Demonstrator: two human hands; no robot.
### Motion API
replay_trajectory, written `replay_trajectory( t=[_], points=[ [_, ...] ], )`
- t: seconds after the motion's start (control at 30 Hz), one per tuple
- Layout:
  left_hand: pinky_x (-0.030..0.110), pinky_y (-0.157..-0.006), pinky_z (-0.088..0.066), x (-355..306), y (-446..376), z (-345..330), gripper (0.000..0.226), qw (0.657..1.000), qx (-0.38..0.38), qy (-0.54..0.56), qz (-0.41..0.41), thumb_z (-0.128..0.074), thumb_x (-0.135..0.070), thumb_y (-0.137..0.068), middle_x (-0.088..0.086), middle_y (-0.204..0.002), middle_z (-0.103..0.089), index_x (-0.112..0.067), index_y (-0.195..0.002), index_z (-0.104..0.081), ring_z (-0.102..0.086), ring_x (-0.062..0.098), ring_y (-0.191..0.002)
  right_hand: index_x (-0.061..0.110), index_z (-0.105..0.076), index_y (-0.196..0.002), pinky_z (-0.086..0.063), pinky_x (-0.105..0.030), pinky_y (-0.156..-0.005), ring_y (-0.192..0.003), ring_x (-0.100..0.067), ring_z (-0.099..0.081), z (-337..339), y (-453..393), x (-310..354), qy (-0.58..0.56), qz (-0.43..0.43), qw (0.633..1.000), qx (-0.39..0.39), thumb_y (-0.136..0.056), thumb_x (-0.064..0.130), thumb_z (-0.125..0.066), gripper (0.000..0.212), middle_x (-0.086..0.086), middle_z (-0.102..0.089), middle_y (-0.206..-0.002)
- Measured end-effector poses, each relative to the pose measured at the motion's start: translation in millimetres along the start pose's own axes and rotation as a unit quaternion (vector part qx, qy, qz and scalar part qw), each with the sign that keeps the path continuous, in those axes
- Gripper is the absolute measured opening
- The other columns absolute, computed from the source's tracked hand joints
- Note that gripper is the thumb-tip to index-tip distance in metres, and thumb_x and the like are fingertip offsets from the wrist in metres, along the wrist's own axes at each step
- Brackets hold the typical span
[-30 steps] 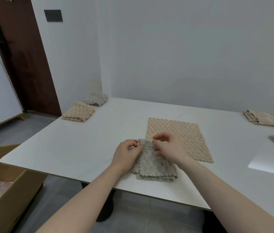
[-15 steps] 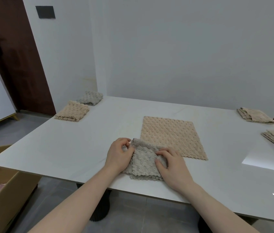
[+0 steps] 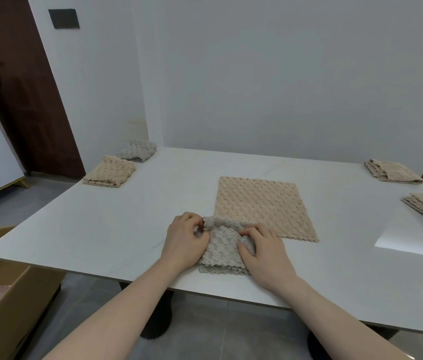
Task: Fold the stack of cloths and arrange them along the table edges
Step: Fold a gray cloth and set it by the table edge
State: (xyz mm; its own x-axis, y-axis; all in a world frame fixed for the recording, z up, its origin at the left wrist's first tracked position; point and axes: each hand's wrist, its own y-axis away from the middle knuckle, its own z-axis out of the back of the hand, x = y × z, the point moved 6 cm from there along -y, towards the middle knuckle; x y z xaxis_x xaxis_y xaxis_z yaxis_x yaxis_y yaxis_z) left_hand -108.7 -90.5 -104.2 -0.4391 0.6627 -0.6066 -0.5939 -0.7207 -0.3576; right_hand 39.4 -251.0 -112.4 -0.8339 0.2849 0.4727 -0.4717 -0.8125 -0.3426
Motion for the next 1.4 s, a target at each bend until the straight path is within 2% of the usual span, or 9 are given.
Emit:
replay_trajectory(
  t=[0.2,0.47,0.6,0.73,0.87,0.97,1.03,1.27,1.4],
  points=[
    [0.033,-0.088,-0.037,3,0,3,0.025,1.000,-0.006,0.010,0.029,-0.071,-0.034,-0.084,-0.021,-0.096,-0.058,-0.031,-0.065,-0.055,-0.050,0.013,-0.101,0.034,-0.061,-0.124,-0.036,-0.038,-0.110,-0.125,-0.013,-0.047,0,0,0,0.005,-0.007,1.000,0.004,-0.099,0.049,-0.051,0.031,0.017,-0.051,-0.129],
    [0.035,-0.096,-0.040,-1,2,2,0.027,1.000,-0.005,-0.013,-0.002,-0.070,-0.036,-0.087,-0.019,-0.102,-0.060,-0.031,-0.066,-0.053,-0.049,0.012,-0.107,0.035,-0.063,-0.125,-0.036,-0.038,-0.111,-0.126,-0.012,-0.047,0,0,-1,0.009,-0.012,1.000,0.003,-0.098,0.050,-0.052,0.033,0.018,-0.051,-0.129],
    [0.035,-0.107,-0.039,-4,3,-3,0.011,0.998,-0.002,-0.064,-0.028,-0.061,-0.034,-0.091,-0.009,-0.134,-0.057,-0.024,-0.096,-0.060,-0.045,0.018,-0.127,0.034,-0.064,-0.125,-0.036,-0.037,-0.110,-0.126,-0.012,-0.048,1,1,1,0.013,-0.012,1.000,0.000,-0.098,0.050,-0.052,0.034,0.017,-0.051,-0.130],
    [0.028,-0.099,-0.036,-4,8,1,0.039,1.000,-0.008,-0.009,0.015,-0.062,-0.032,-0.093,-0.003,-0.136,-0.051,-0.020,-0.126,-0.046,-0.045,0.017,-0.126,0.033,-0.064,-0.125,-0.038,-0.038,-0.109,-0.124,-0.013,-0.049,2,1,3,0.018,-0.009,1.000,0.007,-0.098,0.051,-0.051,0.035,0.017,-0.051,-0.130],
    [0.037,-0.111,-0.036,3,12,4,0.057,0.995,0.023,0.057,0.083,-0.056,-0.042,-0.097,-0.006,-0.144,-0.051,-0.024,-0.147,-0.037,-0.045,0.018,-0.134,0.028,-0.062,-0.126,-0.045,-0.034,-0.105,-0.115,-0.008,-0.056,13,1,-3,-0.077,-0.044,0.996,-0.032,-0.100,0.045,-0.055,0.032,0.014,-0.052,-0.123],
    [0.041,-0.110,-0.039,2,11,6,0.056,0.993,0.038,0.051,0.101,-0.058,-0.046,-0.093,-0.007,-0.135,-0.060,-0.028,-0.144,-0.044,-0.052,0.018,-0.127,0.027,-0.061,-0.127,-0.048,-0.037,-0.105,-0.111,-0.009,-0.058,18,0,-11,-0.145,-0.103,0.982,-0.059,-0.102,0.041,-0.054,0.029,0.011,-0.052,-0.121],
    [0.041,-0.107,-0.042,2,11,5,0.057,0.993,0.050,0.044,0.101,-0.064,-0.043,-0.087,-0.010,-0.128,-0.062,-0.032,-0.140,-0.046,-0.056,0.015,-0.119,0.027,-0.059,-0.129,-0.044,-0.040,-0.107,-0.117,-0.014,-0.056,14,0,-9,-0.088,-0.097,0.991,-0.042,-0.101,0.043,-0.052,0.033,0.012,-0.057,-0.122],
    [0.025,-0.082,-0.044,7,11,8,0.049,0.971,0.066,0.203,0.111,-0.074,-0.011,-0.083,-0.009,-0.103,-0.068,-0.033,-0.124,-0.059,-0.065,0.005,-0.092,0.039,-0.053,-0.134,-0.046,-0.042,-0.102,-0.108,-0.012,-0.055,15,2,-8,-0.107,-0.126,0.986,-0.010,-0.089,0.048,-0.064,0.047,0.020,-0.061,-0.103],
    [0.032,-0.091,-0.045,1,13,7,0.037,0.986,0.075,0.110,0.099,-0.066,-0.040,-0.081,-0.012,-0.108,-0.061,-0.032,-0.116,-0.061,-0.058,0.013,-0.102,0.041,-0.055,-0.128,-0.056,-0.042,-0.087,-0.090,-0.011,-0.062,18,2,-11,-0.228,-0.135,0.964,-0.024,-0.089,0.030,-0.071,0.044,0.010,-0.065,-0.100]
  ],
)
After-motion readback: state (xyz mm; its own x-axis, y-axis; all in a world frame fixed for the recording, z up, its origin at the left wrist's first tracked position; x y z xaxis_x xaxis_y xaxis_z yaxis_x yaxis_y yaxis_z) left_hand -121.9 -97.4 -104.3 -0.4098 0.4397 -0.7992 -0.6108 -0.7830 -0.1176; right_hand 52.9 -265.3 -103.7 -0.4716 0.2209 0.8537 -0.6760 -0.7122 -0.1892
